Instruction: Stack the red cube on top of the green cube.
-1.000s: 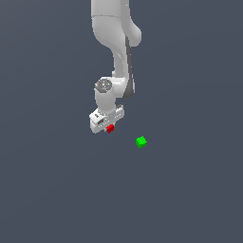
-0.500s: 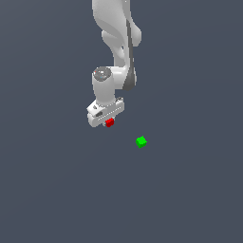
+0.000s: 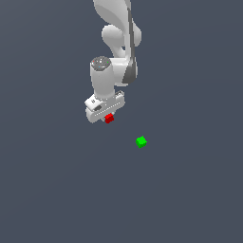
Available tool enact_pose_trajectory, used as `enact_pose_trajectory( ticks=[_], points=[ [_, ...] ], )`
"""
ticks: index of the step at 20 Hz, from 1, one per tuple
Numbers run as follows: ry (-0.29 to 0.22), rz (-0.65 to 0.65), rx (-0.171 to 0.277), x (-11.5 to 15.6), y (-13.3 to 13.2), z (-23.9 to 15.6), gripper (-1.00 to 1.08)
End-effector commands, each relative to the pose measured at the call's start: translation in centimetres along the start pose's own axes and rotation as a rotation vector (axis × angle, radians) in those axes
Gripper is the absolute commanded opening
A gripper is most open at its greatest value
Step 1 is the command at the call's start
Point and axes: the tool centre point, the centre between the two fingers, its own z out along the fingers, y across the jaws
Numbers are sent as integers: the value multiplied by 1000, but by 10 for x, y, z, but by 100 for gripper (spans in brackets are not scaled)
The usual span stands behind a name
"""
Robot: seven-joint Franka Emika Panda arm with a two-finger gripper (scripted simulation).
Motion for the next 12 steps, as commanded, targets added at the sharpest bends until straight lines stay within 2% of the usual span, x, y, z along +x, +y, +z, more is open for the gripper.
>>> enact_pose_trajectory(
  ticks=[1, 7, 12],
  points=[
    [0, 0, 0, 0, 0, -2, -100],
    [0, 0, 0, 7, -3, 1, -100],
    [1, 0, 1, 28, -13, 8, -100]
  ],
)
